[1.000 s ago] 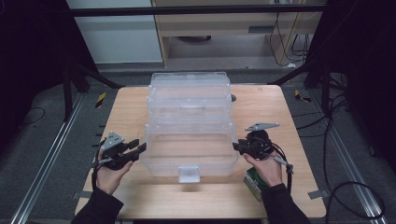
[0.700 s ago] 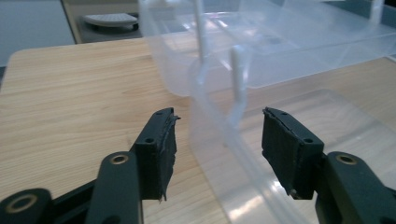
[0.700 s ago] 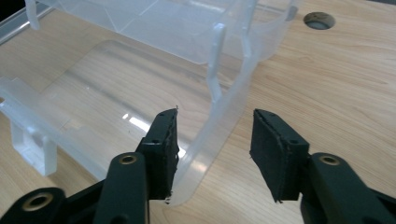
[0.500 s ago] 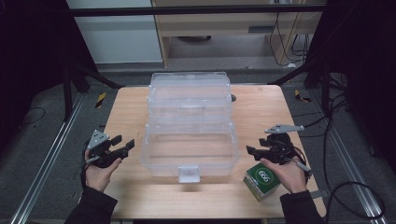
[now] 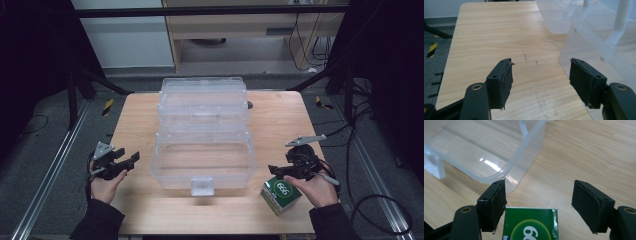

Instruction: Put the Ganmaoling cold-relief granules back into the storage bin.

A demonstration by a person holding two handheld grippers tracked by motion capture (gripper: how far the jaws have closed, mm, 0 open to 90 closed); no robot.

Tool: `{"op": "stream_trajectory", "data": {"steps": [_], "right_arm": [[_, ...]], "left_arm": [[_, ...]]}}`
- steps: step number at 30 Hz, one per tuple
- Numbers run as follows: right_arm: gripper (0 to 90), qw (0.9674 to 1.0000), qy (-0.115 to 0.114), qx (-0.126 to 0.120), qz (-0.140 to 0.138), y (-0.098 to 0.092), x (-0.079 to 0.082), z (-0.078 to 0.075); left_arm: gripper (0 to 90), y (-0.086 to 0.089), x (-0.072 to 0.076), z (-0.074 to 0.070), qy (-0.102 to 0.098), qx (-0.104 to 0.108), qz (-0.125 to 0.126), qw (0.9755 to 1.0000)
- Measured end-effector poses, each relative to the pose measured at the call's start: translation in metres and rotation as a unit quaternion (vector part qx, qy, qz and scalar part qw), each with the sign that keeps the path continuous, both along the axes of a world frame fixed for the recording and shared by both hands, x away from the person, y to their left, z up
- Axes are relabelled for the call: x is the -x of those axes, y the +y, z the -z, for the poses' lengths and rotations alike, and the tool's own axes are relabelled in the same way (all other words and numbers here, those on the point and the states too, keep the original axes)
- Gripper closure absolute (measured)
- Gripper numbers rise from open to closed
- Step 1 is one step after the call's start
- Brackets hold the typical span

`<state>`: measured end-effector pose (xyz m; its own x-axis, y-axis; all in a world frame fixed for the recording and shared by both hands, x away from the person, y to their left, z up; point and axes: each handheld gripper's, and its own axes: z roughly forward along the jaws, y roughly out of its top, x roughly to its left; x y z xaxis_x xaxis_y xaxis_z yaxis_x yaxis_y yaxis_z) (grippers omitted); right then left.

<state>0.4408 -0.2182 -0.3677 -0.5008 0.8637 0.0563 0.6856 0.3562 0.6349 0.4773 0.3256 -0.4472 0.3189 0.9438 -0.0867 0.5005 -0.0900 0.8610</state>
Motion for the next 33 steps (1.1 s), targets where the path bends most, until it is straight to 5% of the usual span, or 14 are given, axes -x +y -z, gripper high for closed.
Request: {"op": "stream_trajectory", "data": {"steps": [6, 14, 33], "right_arm": [[25.5, 0.9999, 0.007, 0.014, -0.005, 0.003, 0.004, -0.002], [21.0, 0.9986, 0.044, 0.029, -0.007, 0.003, 0.010, 0.005], [10.1, 0.9898, 0.115, 0.082, -0.020, 0.010, 0.007, 0.029]], "left_arm": [[34.3, 0.001, -0.001, 0.004, 0.008, 0.002, -0.002, 1.0000], [34.2, 0.000, -0.001, 0.004, 0.009, 0.000, 0.000, 1.0000], [34.1, -0.004, -0.002, 0.007, 0.019, -0.011, 0.006, 0.9997]]}}
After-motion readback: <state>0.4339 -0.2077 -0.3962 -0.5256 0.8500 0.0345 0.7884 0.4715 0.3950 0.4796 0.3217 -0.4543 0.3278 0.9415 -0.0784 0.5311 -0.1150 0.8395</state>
